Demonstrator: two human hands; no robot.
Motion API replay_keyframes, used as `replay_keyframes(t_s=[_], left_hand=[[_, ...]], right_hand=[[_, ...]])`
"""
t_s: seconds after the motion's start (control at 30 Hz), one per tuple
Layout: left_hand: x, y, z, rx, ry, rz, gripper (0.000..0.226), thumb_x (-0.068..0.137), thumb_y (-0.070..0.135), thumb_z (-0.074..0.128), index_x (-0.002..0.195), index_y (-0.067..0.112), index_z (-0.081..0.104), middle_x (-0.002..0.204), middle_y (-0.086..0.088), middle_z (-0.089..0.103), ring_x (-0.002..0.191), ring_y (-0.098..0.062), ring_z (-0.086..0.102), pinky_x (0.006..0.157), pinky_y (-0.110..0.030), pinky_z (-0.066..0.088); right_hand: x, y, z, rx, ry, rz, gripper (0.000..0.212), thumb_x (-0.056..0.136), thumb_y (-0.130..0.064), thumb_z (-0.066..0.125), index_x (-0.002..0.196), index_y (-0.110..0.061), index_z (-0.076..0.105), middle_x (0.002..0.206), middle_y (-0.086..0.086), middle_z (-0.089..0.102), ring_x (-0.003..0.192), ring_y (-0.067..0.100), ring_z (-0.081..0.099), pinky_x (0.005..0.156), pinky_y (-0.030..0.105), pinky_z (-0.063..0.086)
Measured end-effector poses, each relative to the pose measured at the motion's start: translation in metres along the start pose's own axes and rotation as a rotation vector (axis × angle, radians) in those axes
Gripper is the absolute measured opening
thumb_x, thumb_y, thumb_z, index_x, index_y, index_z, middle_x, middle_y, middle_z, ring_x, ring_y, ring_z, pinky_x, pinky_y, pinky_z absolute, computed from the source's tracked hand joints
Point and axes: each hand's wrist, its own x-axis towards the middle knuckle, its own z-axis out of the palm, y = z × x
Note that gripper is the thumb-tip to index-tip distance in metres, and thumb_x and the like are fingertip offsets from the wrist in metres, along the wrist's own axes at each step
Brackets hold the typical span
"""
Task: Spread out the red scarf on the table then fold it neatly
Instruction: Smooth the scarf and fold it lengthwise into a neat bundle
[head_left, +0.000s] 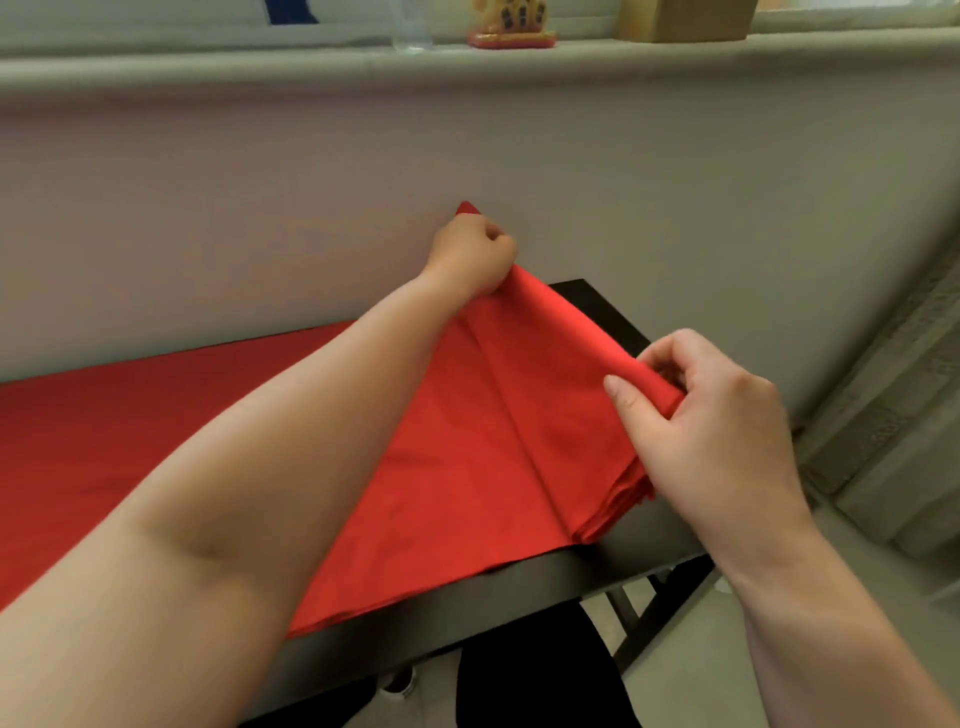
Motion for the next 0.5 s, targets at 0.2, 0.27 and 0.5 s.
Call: replay_keyframes(t_s=[0.2,0.27,0.5], left_hand=[[-0.039,-0.065,-0.042,-0.008,0.049,-0.145,0.033,0.088,0.015,0.043,0.114,0.008,0.062,0.121,-0.012,0.063,0.113,-0.025,0.056,0.091,-0.027,0.042],[-0.048,-0.087,-0.041,0.012,0.036,-0.264,0.034,0.090,0.021,0.042,0.116,0.005,0.057,0.122,-0.017,0.060,0.112,-0.030,0.056,0.091,-0.032,0.043],[-0.071,-0.126,-0.030,0.068,-0.039,-0.354,0.049,0.087,0.018,0.053,0.134,0.009,0.042,0.137,-0.011,0.050,0.126,-0.027,0.047,0.103,-0.028,0.034]], right_hand=[[-0.037,-0.046,0.031,-0.012,-0.150,-0.185,0.016,0.079,-0.034,0.067,0.085,-0.027,0.054,0.067,-0.013,0.056,0.063,0.013,0.056,0.055,0.025,0.036],[-0.050,-0.049,0.048,-0.032,-0.217,-0.228,0.017,0.078,-0.034,0.067,0.088,-0.029,0.054,0.079,-0.011,0.060,0.073,0.015,0.060,0.059,0.025,0.037],[-0.079,-0.049,0.091,-0.053,-0.404,-0.326,0.013,0.077,-0.037,0.056,0.088,-0.031,0.054,0.084,-0.012,0.061,0.078,0.013,0.062,0.061,0.027,0.045]])
